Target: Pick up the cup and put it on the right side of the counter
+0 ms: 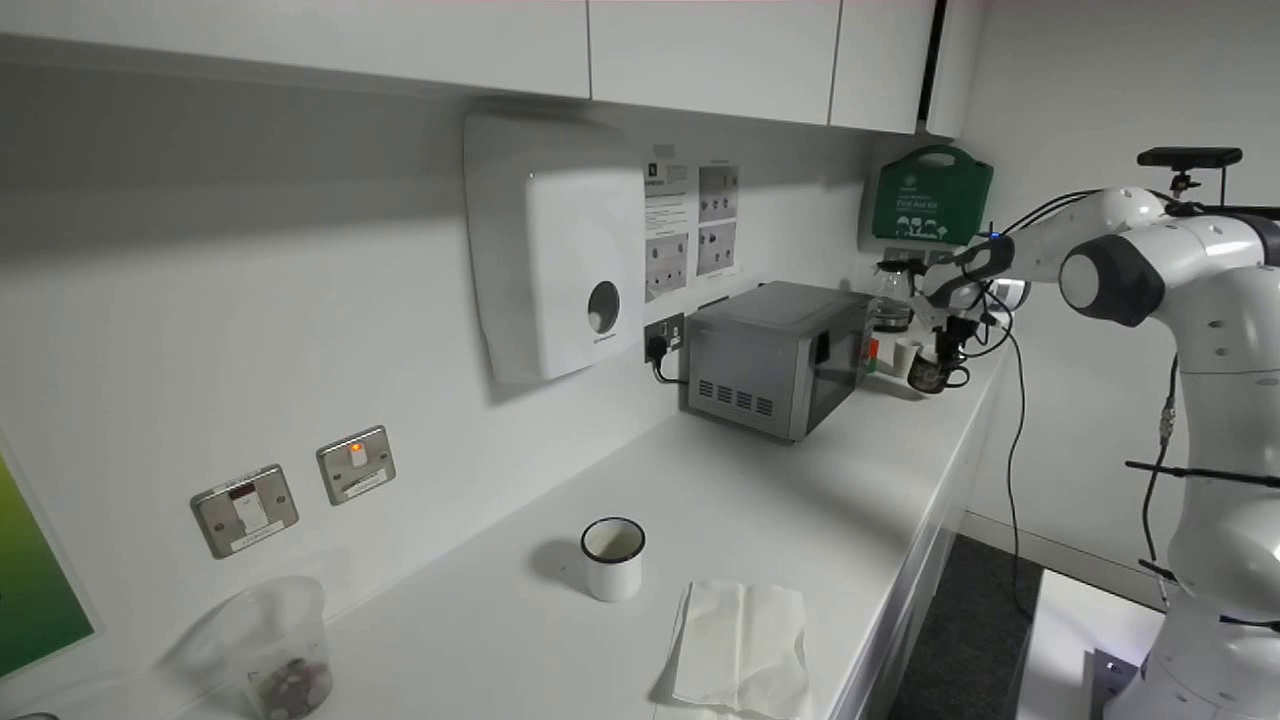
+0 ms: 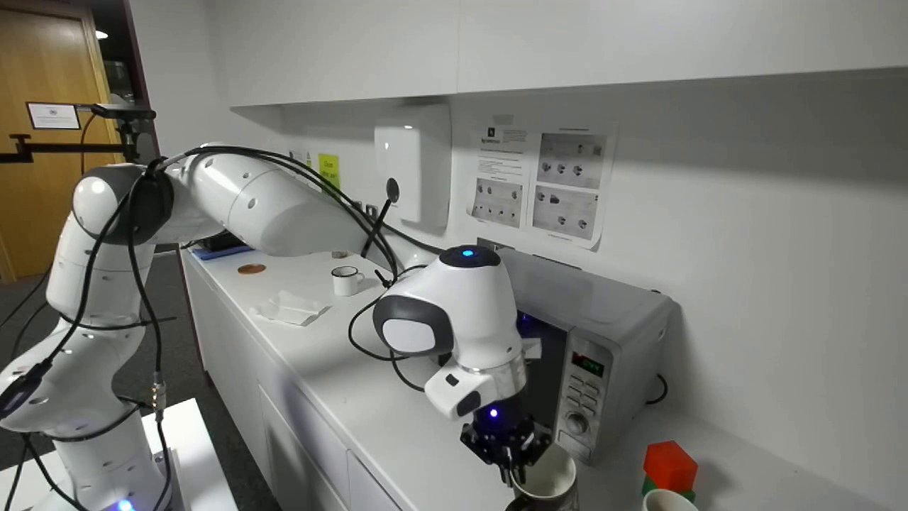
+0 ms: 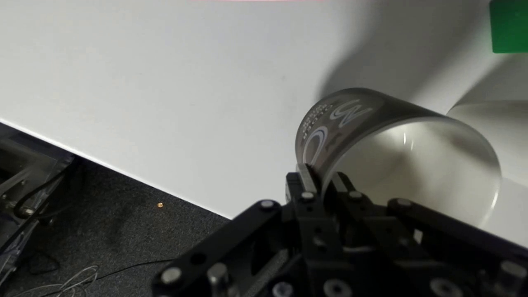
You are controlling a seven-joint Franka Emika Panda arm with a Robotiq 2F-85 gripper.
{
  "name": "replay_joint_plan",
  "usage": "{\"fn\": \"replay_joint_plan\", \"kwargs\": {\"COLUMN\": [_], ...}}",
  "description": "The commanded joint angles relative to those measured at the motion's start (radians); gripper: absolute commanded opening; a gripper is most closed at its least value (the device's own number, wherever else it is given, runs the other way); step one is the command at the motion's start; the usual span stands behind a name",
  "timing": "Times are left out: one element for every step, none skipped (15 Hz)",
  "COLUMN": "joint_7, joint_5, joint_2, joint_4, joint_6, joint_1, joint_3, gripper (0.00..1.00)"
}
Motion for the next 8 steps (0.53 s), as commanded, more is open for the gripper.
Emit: {"fn": "replay_joint_plan", "kwargs": {"joint_7": [0.023,0.024,0.024,0.026,0.029,0.030,0.033,0.035], "joint_5": [-0.008,-0.009,-0.009,-0.010,-0.014,-0.019,-0.025,-0.036], "joint_2": [0.022,0.025,0.028,0.032,0.036,0.039,0.042,0.045], "joint_4": [0.036,0.036,0.037,0.037,0.039,0.040,0.042,0.044], "joint_6": [0.051,0.056,0.063,0.065,0.063,0.060,0.054,0.048], "joint_1": [-0.008,-0.009,-0.010,-0.010,-0.010,-0.010,-0.009,-0.008], "joint_3": [-0.010,-0.012,-0.014,-0.017,-0.021,-0.026,-0.030,-0.037], "gripper": [0.02,0.02,0.02,0.02,0.02,0.02,0.02,0.02]}}
